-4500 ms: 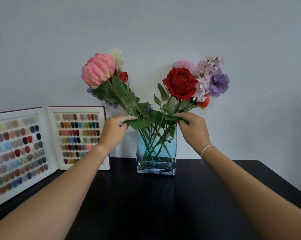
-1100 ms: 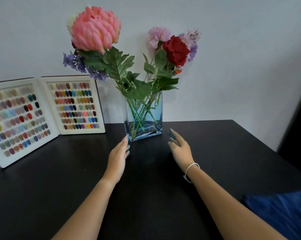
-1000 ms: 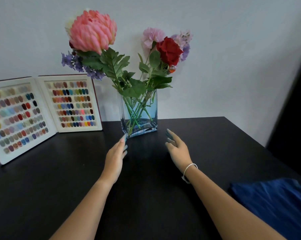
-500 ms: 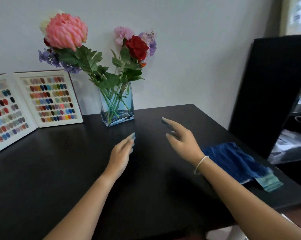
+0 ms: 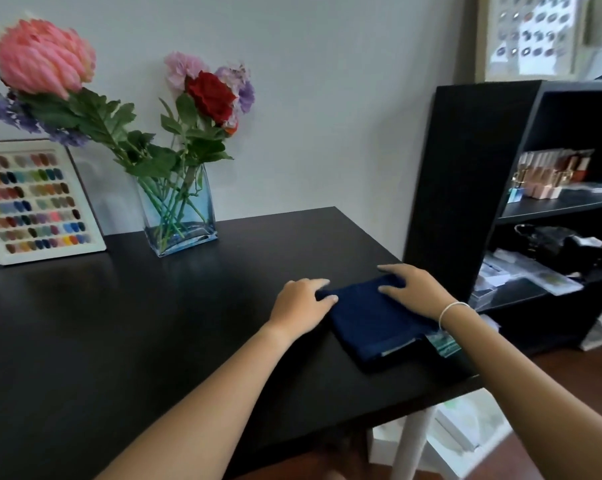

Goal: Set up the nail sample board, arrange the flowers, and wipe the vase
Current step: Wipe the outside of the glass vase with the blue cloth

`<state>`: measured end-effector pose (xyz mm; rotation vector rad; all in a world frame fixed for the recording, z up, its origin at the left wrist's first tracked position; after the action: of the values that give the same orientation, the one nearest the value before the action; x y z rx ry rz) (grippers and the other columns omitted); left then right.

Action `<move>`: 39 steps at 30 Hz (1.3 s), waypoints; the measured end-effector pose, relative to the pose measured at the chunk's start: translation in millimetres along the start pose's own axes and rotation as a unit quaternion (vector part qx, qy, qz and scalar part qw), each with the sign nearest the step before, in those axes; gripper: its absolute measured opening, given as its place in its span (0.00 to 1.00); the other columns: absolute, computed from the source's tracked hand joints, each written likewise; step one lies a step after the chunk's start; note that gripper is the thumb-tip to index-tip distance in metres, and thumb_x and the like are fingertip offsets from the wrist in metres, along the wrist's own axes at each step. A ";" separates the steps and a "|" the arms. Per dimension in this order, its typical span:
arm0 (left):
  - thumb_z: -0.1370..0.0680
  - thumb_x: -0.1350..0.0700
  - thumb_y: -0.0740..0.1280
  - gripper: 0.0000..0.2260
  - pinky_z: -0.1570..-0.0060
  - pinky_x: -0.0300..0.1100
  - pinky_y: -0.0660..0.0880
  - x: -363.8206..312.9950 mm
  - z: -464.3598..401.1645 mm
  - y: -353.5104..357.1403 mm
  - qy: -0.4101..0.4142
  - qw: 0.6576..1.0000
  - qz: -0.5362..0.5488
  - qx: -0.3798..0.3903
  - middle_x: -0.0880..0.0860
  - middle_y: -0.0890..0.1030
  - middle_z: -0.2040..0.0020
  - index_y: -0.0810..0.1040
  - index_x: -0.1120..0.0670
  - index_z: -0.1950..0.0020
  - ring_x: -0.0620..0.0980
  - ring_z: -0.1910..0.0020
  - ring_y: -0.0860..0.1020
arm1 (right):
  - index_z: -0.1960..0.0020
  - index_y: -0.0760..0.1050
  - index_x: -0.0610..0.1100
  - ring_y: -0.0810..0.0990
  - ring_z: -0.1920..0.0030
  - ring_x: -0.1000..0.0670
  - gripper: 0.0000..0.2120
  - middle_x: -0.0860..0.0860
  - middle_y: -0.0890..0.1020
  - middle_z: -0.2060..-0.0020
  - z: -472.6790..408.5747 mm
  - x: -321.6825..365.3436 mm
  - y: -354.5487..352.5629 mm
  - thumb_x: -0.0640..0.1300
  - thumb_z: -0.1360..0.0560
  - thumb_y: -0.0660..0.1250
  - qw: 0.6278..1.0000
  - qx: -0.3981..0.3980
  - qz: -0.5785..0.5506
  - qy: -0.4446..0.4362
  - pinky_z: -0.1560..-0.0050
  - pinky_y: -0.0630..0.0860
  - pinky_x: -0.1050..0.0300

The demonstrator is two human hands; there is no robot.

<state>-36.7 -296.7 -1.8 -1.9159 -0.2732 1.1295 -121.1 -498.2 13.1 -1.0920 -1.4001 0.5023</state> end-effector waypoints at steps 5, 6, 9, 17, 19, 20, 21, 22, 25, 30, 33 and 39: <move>0.26 0.51 0.66 0.20 0.36 0.45 0.67 -9.8 -8.8 2.7 -0.031 0.999 -0.018 0.017 0.55 0.75 0.35 0.72 0.54 0.35 0.54 0.35 0.71 | 0.37 0.71 0.48 0.70 0.39 0.45 0.21 0.45 0.72 0.42 -10.3 -5.9 1.6 0.49 0.28 0.67 0.999 0.036 0.034 0.015 0.36 0.65 0.52; 0.27 0.52 0.67 0.18 0.39 0.44 0.69 -10.8 -10.1 1.4 -0.034 0.999 -0.009 0.025 0.55 0.77 0.38 0.75 0.55 0.38 0.54 0.38 0.73 | 0.39 0.73 0.47 0.70 0.40 0.44 0.19 0.45 0.72 0.43 -13.0 -5.5 1.0 0.50 0.29 0.68 0.998 0.041 0.043 0.018 0.37 0.66 0.51; 0.27 0.55 0.68 0.07 0.56 0.40 0.72 -12.1 -10.3 -3.8 -0.039 0.998 0.027 0.046 0.53 0.83 0.52 0.81 0.57 0.54 0.50 0.53 0.78 | 0.48 0.77 0.46 0.68 0.41 0.44 0.13 0.45 0.71 0.46 -19.0 -3.4 -0.7 0.49 0.30 0.69 0.996 0.058 0.055 0.030 0.39 0.66 0.52; 0.30 0.60 0.70 0.02 0.74 0.24 0.66 1.1 -8.8 -24.8 -0.042 0.993 0.110 0.007 0.47 0.77 0.63 0.78 0.54 0.60 0.41 0.66 0.74 | 0.39 0.70 0.48 0.66 0.38 0.43 0.22 0.44 0.73 0.41 -29.9 9.7 6.0 0.51 0.31 0.70 0.996 0.089 0.017 0.029 0.35 0.64 0.46; 0.30 0.61 0.70 0.03 0.73 0.24 0.67 8.3 -8.4 -34.1 -0.039 0.992 0.117 -0.009 0.46 0.77 0.64 0.78 0.54 0.59 0.42 0.65 0.75 | 0.40 0.72 0.49 0.64 0.38 0.41 0.21 0.43 0.73 0.43 -35.4 18.8 13.6 0.52 0.31 0.70 0.995 0.091 0.027 0.022 0.35 0.63 0.47; 0.30 0.61 0.70 0.03 0.72 0.25 0.68 12.9 -8.0 -39.7 -0.036 0.993 0.112 -0.019 0.45 0.77 0.63 0.79 0.54 0.59 0.42 0.64 0.75 | 0.41 0.73 0.48 0.63 0.39 0.41 0.19 0.43 0.73 0.44 -38.4 24.1 17.7 0.51 0.31 0.70 0.995 0.091 0.024 0.018 0.37 0.63 0.48; 0.30 0.61 0.70 0.03 0.70 0.25 0.68 18.2 -7.2 -45.8 -0.035 0.993 0.107 -0.029 0.45 0.77 0.63 0.79 0.54 0.59 0.42 0.63 0.75 | 0.43 0.74 0.48 0.63 0.40 0.41 0.18 0.43 0.72 0.45 -41.7 29.8 21.9 0.51 0.31 0.70 0.996 0.089 0.020 0.013 0.39 0.63 0.49; 0.30 0.61 0.70 0.04 0.69 0.26 0.68 24.0 -6.1 -52.3 -0.033 0.993 0.105 -0.039 0.45 0.77 0.63 0.79 0.53 0.59 0.41 0.62 0.74 | 0.45 0.74 0.47 0.63 0.40 0.41 0.17 0.44 0.71 0.46 -45.4 35.7 26.0 0.51 0.31 0.70 0.996 0.086 0.017 0.004 0.40 0.62 0.50; 0.31 0.61 0.70 0.04 0.66 0.25 0.68 43.2 -0.9 -72.5 -0.028 0.993 0.104 -0.058 0.47 0.78 0.61 0.79 0.52 0.59 0.42 0.61 0.74 | 0.49 0.75 0.45 0.64 0.41 0.43 0.14 0.46 0.71 0.44 -55.4 53.8 39.7 0.49 0.32 0.71 0.996 0.084 0.003 -0.039 0.40 0.63 0.51; 0.30 0.61 0.70 0.06 0.66 0.25 0.67 70.3 9.4 -100.2 -0.019 0.994 0.084 -0.068 0.47 0.79 0.59 0.79 0.51 0.61 0.41 0.62 0.74 | 0.56 0.72 0.44 0.74 0.53 0.48 0.10 0.48 0.78 0.55 -68.6 83.8 63.3 0.43 0.33 0.73 0.988 0.111 -0.071 -0.085 0.56 0.68 0.56; 0.30 0.62 0.70 0.07 0.67 0.23 0.67 85.0 12.9 -114.1 -0.025 0.992 0.094 -0.086 0.44 0.79 0.61 0.79 0.50 0.61 0.35 0.65 0.75 | 0.51 0.71 0.48 0.74 0.51 0.50 0.14 0.51 0.77 0.53 -77.7 99.2 74.9 0.42 0.33 0.73 0.984 0.115 -0.099 -0.098 0.53 0.69 0.57; 0.30 0.64 0.70 0.08 0.64 0.23 0.68 113.0 10.5 -135.2 -0.035 0.984 0.124 -0.120 0.43 0.80 0.61 0.79 0.50 0.61 0.34 0.63 0.76 | 0.45 0.77 0.45 0.73 0.49 0.52 0.15 0.49 0.78 0.49 -98.8 127.2 99.0 0.42 0.31 0.71 0.976 0.150 -0.070 -0.138 0.48 0.67 0.61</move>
<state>49.2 -146.2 31.9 -2.1699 -0.2219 1.3833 24.0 -376.9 15.0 -0.6927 -1.5690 0.7576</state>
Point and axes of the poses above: each hand's wrist, its own z-axis away from the middle knuckle, its own y-axis out of the palm, x = y × z, the point moved 1 cm from there along -z, towards the middle knuckle
